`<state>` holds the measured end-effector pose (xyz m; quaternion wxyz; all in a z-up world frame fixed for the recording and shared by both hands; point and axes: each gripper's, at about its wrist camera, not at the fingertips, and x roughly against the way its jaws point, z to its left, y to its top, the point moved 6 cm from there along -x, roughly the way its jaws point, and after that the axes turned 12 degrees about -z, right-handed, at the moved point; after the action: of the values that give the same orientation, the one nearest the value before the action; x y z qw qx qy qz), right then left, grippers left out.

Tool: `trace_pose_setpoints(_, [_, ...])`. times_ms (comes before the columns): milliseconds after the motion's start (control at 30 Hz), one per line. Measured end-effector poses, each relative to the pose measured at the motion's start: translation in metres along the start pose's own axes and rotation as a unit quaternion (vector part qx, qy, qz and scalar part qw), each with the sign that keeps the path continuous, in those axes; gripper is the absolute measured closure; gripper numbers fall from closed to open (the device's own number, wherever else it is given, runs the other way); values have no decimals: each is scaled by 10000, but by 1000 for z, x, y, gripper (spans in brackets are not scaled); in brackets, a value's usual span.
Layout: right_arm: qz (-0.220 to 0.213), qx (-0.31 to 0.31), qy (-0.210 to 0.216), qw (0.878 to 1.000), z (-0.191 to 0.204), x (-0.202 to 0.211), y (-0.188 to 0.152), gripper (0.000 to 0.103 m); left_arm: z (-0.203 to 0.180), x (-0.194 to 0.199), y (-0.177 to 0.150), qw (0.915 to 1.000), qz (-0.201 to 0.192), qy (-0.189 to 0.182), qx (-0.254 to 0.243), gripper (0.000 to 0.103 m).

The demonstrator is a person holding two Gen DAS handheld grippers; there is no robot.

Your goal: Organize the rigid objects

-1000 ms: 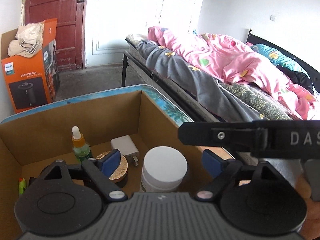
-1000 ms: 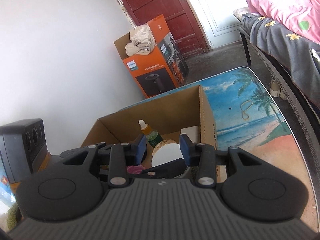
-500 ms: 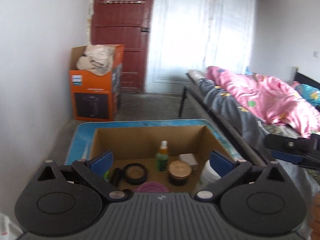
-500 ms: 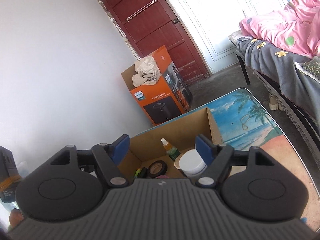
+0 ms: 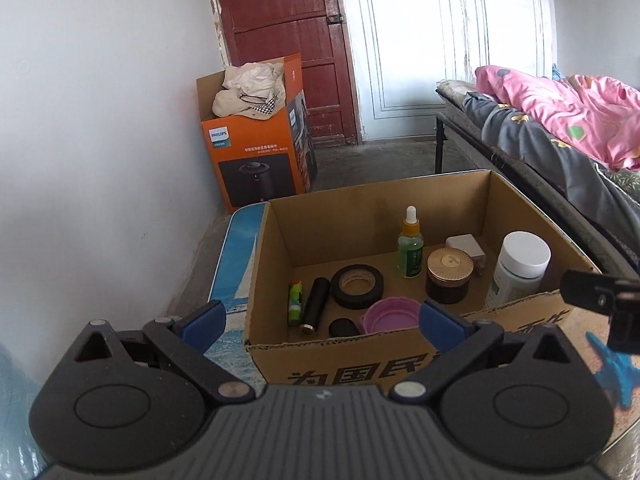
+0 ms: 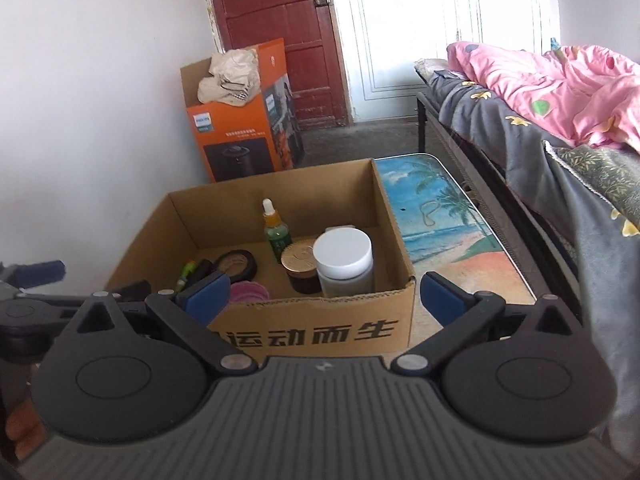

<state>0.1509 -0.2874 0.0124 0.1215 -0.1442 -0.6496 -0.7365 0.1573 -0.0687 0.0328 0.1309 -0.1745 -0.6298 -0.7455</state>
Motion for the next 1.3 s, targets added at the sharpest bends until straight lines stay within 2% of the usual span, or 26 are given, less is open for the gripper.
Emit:
trace_pose_setpoints(167, [174,172,-183,9995,5,-11,-7,1,6,-5,-7,9975,281,-317,573,0])
trace_pose_setpoints(500, [332,342,-241,9986,10,-28,-8,1,10,-11,-18,9941,563,-233,893,0])
trace_pose_setpoints(1300, [384,483,-230,9978,13,-28,-9,1,8,-12,-18,9945,586,-168,848,0])
